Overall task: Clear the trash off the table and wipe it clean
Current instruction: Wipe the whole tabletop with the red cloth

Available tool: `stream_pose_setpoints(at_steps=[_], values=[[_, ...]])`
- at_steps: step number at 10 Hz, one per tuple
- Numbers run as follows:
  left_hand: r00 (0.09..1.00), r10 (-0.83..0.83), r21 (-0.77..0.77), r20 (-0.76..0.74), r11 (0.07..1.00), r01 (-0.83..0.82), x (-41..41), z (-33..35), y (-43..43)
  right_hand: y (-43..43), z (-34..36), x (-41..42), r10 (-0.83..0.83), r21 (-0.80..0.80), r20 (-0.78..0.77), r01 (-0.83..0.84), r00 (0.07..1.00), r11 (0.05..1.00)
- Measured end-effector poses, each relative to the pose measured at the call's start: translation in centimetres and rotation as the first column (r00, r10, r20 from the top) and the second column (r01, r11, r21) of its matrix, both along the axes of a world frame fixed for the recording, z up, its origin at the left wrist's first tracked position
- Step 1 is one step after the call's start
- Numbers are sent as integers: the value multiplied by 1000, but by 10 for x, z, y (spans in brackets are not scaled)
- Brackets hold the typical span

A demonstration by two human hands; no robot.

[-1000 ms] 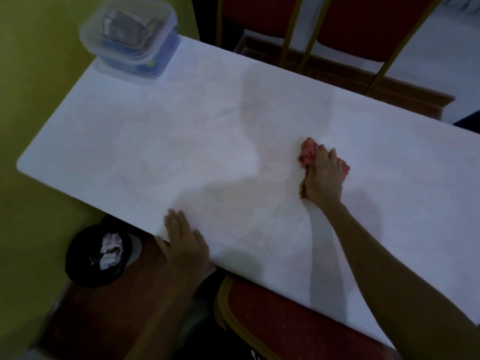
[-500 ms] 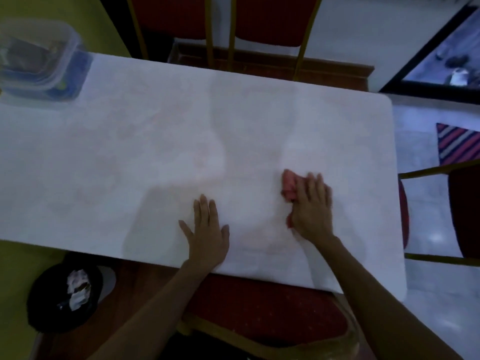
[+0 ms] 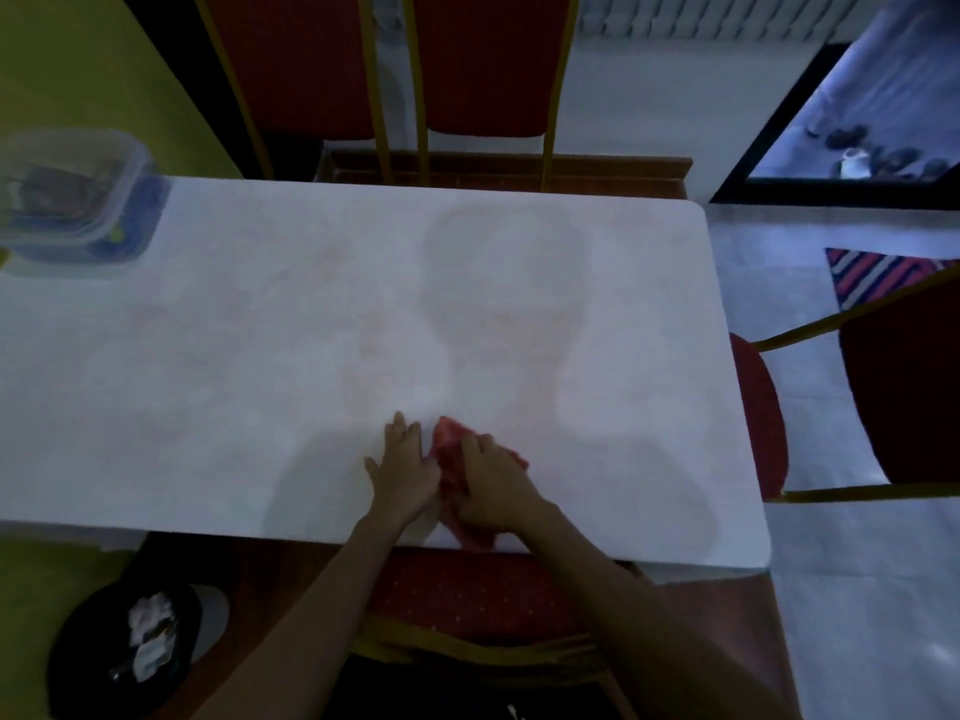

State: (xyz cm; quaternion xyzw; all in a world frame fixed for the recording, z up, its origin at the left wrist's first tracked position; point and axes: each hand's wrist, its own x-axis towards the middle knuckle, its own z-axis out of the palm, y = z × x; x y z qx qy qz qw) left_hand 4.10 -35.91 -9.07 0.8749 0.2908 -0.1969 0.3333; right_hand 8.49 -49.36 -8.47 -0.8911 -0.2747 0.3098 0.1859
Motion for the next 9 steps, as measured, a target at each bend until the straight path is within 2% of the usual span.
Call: stream_pose_setpoints(at_steps=[1, 2, 3, 4, 5, 6, 7, 8, 9], values=[[963, 180, -42, 201, 984, -175, -4, 11, 0, 8, 5, -10, 121, 107, -88, -111, 989, 988], [974, 135, 14, 181, 990, -140, -13, 9, 4, -6, 4, -7, -33, 100, -60, 39, 998, 994], [974, 214, -94, 78, 974, -207, -23, 6, 5, -31, -4, 4, -233, -35, 34, 234, 972, 972], [979, 202, -123, -9, 972, -202, -27, 6, 4, -46, -11, 6, -248, -161, 54, 253, 967, 954], [989, 122, -121, -80, 984, -131, -28, 7, 9, -45, -17, -1, -213, -133, 47, 218, 976, 967], [990, 114, -89, -77, 989, -121, -32, 6, 18, -32, -16, 2, -182, -84, 52, 186, 982, 979], [985, 173, -10, -10, 985, -173, -40, 5, 35, -15, -4, 14, -235, -65, 107, 242, 966, 968], [985, 170, 65, 9, 983, -170, -49, -1, 56, -7, 0, 18, -235, -122, 77, 243, 969, 962], [993, 117, 62, 23, 991, -118, -43, 5, 76, 0, 10, 29, -199, -156, 104, 214, 974, 964]])
